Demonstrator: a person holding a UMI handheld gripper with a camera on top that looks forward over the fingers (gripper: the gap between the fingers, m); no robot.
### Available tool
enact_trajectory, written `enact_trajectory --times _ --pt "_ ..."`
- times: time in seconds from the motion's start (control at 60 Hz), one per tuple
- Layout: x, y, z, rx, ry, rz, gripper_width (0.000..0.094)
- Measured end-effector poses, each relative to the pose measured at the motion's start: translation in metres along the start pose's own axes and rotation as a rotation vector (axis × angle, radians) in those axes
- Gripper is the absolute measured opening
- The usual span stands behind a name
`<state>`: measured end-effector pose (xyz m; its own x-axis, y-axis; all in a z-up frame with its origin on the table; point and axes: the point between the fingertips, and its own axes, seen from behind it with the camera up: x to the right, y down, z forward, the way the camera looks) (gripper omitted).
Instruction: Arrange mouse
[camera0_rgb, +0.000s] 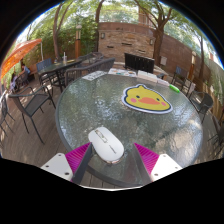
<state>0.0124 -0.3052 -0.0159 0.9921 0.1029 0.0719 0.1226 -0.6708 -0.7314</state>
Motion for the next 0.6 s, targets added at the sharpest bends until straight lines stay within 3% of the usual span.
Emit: enact_trajectory --times 0.217,0.35,0.6 --pt "0.016 -0.015 0.019 0.005 0.03 0.035 0.0837" --pt "0.0 -0.016 0.022 0.009 -0.015 0.022 0.0544" --pt "-0.002 -0.018 0.019 -0.012 -0.02 -0.007 0.0395"
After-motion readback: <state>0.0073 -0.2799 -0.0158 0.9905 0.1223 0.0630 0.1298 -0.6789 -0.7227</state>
